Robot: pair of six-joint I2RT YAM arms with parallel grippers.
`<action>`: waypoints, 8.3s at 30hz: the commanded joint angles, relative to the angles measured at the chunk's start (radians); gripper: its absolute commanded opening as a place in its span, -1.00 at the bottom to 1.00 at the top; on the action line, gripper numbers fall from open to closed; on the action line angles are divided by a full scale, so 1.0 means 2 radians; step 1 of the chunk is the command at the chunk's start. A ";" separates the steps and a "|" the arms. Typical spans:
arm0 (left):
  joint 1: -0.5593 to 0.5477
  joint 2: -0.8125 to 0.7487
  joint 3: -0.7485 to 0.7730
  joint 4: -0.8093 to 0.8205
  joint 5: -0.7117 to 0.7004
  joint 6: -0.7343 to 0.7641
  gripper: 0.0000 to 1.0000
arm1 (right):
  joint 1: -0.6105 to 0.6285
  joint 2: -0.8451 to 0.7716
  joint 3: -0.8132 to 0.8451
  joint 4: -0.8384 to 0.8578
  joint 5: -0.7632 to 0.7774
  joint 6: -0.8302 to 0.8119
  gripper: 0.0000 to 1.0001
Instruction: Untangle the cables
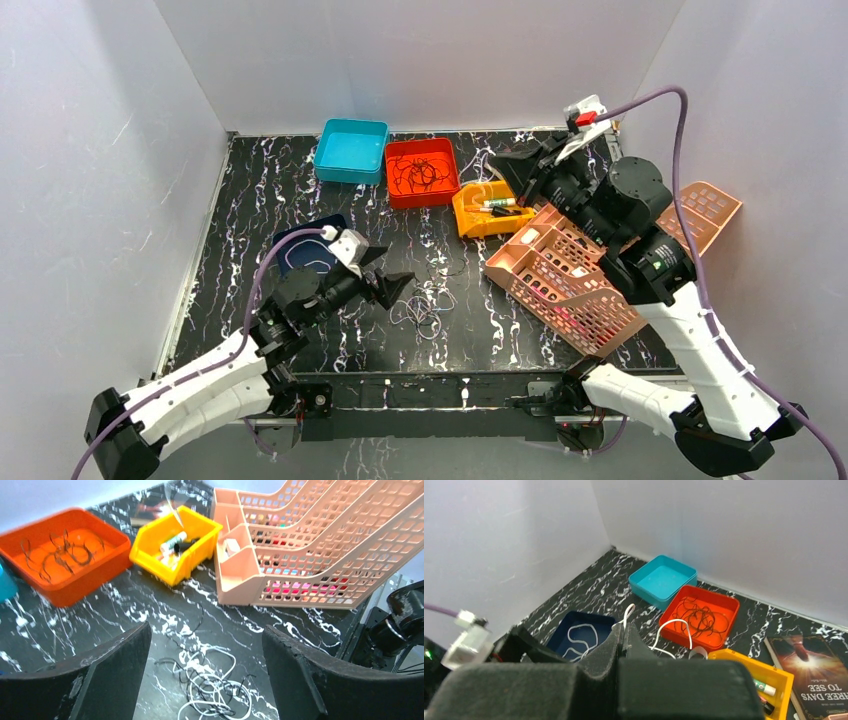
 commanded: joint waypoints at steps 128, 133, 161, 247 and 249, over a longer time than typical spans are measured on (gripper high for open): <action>0.323 0.316 0.359 -0.505 -0.152 -0.007 0.60 | 0.000 -0.006 -0.229 0.113 -0.194 0.051 -0.04; 0.323 0.298 0.352 -0.490 -0.094 0.001 0.61 | 0.000 -0.006 -0.230 0.113 -0.192 0.053 -0.04; 0.323 0.436 0.329 -0.439 -0.136 -0.001 0.21 | 0.000 -0.008 -0.252 0.116 -0.193 0.058 -0.03; 0.323 0.419 0.387 -0.398 -0.159 0.005 0.33 | 0.000 0.003 -0.264 0.126 -0.198 0.078 -0.03; 0.323 0.409 0.390 -0.393 -0.165 0.004 0.41 | 0.000 0.002 -0.264 0.125 -0.197 0.078 -0.03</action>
